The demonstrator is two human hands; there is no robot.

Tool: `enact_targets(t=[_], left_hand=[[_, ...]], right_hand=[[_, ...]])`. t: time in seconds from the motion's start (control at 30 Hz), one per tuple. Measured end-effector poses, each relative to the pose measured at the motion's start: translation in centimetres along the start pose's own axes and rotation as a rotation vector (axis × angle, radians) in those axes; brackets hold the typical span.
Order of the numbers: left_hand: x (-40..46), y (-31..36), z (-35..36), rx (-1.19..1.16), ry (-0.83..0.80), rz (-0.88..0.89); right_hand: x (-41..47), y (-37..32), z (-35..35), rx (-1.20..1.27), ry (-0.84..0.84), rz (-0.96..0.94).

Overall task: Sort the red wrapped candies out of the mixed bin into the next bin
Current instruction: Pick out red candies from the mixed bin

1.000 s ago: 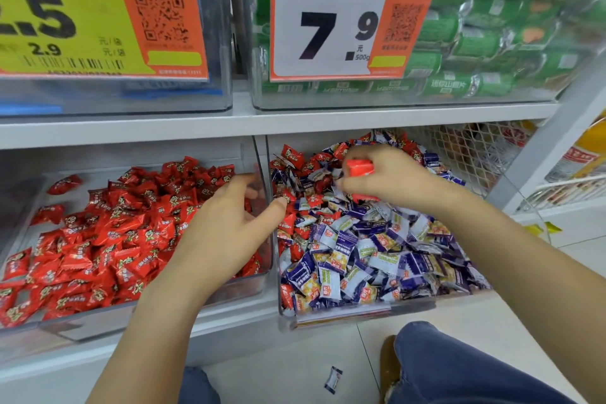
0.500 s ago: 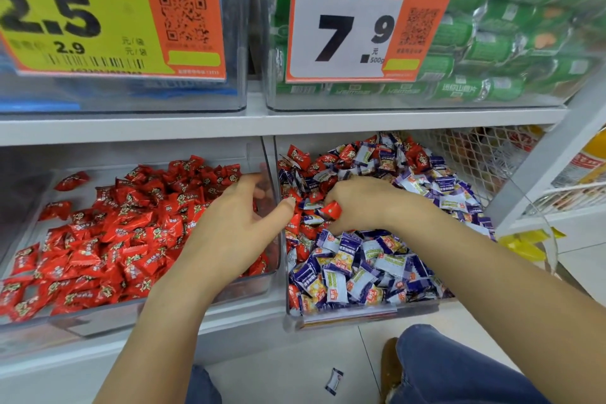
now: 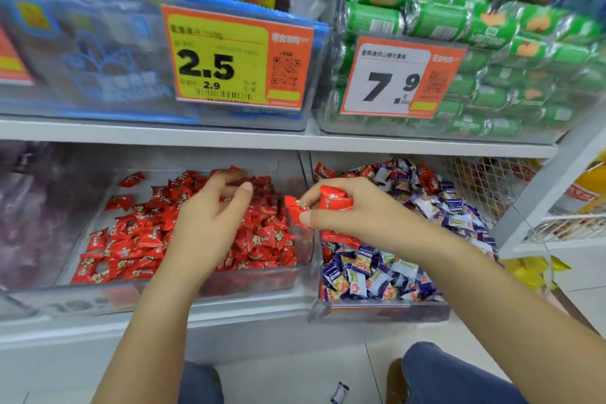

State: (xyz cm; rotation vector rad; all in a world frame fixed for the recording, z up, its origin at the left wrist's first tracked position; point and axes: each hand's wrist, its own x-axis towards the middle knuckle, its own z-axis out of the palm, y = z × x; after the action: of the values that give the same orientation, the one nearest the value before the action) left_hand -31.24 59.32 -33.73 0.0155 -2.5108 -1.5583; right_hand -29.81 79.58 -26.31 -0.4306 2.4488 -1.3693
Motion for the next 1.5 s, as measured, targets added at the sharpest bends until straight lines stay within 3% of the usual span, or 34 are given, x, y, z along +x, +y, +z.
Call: enact_targets(t=[0.07,0.13,0.2,0.3,0.53,0.63,0.83,0.97,1.07,1.23,1.33,1.5], left_hand=[[-0.5,-1.1,-1.7,-0.015,0.064,-0.045],[-1.0,-1.9,-3.2,-0.05,0.131,-0.08],[-1.4,-2.4,-4.3,-0.046,0.18,-0.083],[-1.6,-2.9,-5.0,-0.002,0.216,-0.058],[-1.6,-2.2,-4.4,0.053,0.233,-0.038],[-2.5,-0.4,-2.5,0.081,0.179,0.045],[-5.1,5.2,3.0,0.183,0.062,0.355],[-5.6,9.7,9.6,0.318,-0.266,0.504],[-5.4,12.5,15.9,0.445,-0.557,0.651],[-4.6,13.9,25.6,0.657,-0.805,0.889],[-4.0,13.4,28.6,0.911,-0.857,1.06],[-3.5,12.5,28.9,1.138,-0.815,1.142]], right_hand=[[1.8,-1.2,2.5,-0.136,0.072,-0.07],[4.0,-1.9,4.5,-0.45,0.135,-0.138],[5.3,-2.4,5.3,-0.692,0.058,-0.145],[5.2,-2.7,4.3,-0.575,0.014,-0.136],[-3.7,2.4,-1.7,-0.588,0.247,-0.1],[-8.9,6.4,-4.1,-0.549,0.449,0.002],[-14.6,12.9,-9.3,-0.413,1.058,0.178],[-15.1,16.1,-11.3,-0.348,1.23,0.273],[-15.2,18.0,-11.7,-0.308,1.099,0.404],[-15.8,19.4,-12.4,-0.32,0.86,0.504],[-16.1,19.7,-12.8,-0.315,0.829,0.477],[-16.0,19.9,-13.0,-0.348,0.821,0.448]])
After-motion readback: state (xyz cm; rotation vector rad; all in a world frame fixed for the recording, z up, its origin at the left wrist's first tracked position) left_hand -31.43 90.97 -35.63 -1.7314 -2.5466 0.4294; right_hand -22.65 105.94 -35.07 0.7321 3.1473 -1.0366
